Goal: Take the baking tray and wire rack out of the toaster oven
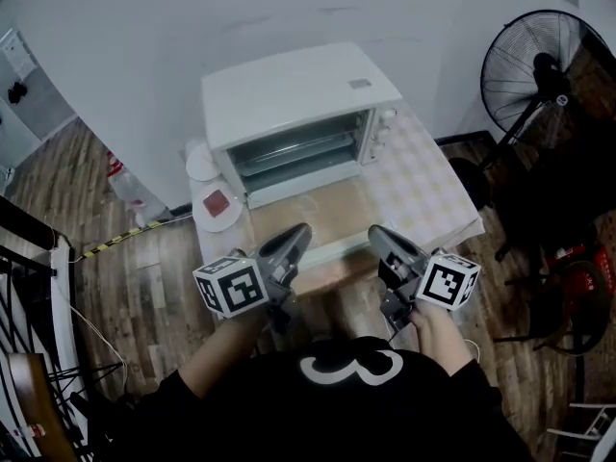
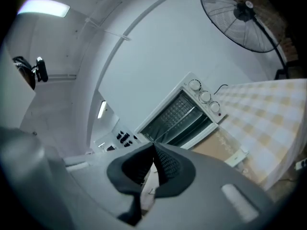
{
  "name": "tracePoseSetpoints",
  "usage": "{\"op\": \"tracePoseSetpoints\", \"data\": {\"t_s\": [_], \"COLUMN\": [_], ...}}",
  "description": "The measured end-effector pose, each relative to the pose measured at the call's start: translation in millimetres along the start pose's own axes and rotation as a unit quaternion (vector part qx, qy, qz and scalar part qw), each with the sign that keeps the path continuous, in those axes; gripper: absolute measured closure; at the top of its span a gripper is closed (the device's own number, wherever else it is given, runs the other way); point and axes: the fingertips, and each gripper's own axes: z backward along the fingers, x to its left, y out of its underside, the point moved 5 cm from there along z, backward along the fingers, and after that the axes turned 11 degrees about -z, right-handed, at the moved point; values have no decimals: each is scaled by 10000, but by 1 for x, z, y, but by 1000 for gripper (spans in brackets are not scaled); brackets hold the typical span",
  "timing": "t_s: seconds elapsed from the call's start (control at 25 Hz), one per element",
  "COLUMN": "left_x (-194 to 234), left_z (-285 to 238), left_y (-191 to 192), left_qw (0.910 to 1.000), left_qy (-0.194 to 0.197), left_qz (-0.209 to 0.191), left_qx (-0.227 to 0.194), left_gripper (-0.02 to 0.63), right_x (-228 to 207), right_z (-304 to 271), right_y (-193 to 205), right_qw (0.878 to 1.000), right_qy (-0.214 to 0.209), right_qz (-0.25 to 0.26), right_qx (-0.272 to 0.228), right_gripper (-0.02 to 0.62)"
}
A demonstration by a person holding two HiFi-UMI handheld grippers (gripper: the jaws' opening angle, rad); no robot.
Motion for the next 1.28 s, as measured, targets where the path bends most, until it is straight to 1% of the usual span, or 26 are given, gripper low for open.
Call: {"op": "tracePoseSetpoints", "data": {"t_s": [0.08, 0.12, 0.2, 0.28, 0.36, 0.4, 0.48, 0.52, 0.64, 0.72, 0.8, 0.84, 0.96, 1.0, 1.12, 1.28], "left_x": [13, 20, 34, 48, 63, 69, 79, 83, 106, 120, 133, 142, 178, 188, 196, 216], "left_z": [-1, -1, -2, -4, -6, -8, -15, -18, -23, -29, -36, -40, -53, -56, -55, -61], "left_y": [-7, -10, -12, -14, -16, -17, -20, -21, -20, -21, -23, -24, -24, -23, -21, -12], "left_qw": [9991, 9977, 9932, 9882, 9827, 9787, 9652, 9590, 9515, 9413, 9297, 9255, 9159, 9110, 8962, 8834], "left_qy": [-119, -156, -216, -370, -550, -597, -578, -588, -888, -972, -970, -1013, -1412, -1537, -1679, -1931], "left_qz": [306, 519, 946, 1227, 1461, 1631, 2142, 2324, 2432, 2658, 2915, 2984, 3032, 3070, 3202, 3297], "left_qx": [-278, -403, -642, -839, -994, -1092, -1384, -1511, -1664, -1839, -2032, -2101, -2220, -2285, -2571, -2714], "left_gripper": [595, 595, 595, 595, 595, 594, 594, 594, 592, 576, 493, 491, 488, 484, 477, 477], "right_x": [-3, -5, -11, -21, -35, -42, -58, -65, -86, -99, -111, -118, -144, -151, -162, -180], "right_z": [-14, -21, -34, -48, -62, -69, -84, -90, -110, -127, -146, -155, -186, -194, -204, -217], "right_y": [-8, -12, -21, -30, -37, -42, -52, -58, -69, -73, -77, -80, -94, -97, -92, -94], "right_qw": [9995, 9990, 9978, 9961, 9940, 9930, 9917, 9909, 9873, 9838, 9799, 9781, 9722, 9700, 9650, 9603], "right_qy": [-191, -259, -371, -436, -399, -333, -188, -129, 19, 4, -23, -14, 48, 62, 120, 285], "right_qz": [-245, -354, -544, -771, -1021, -1132, -1276, -1338, -1591, -1795, -1995, -2081, -2336, -2422, -2602, -2743], "right_qx": [-18, -31, -40, -15, -7, -12, -16, -18, -30, -10, 9, -13, -169, -217, -311, -422], "right_gripper": [592, 592, 592, 592, 592, 592, 592, 592, 592, 592, 493, 485, 483, 483, 483, 483]}}
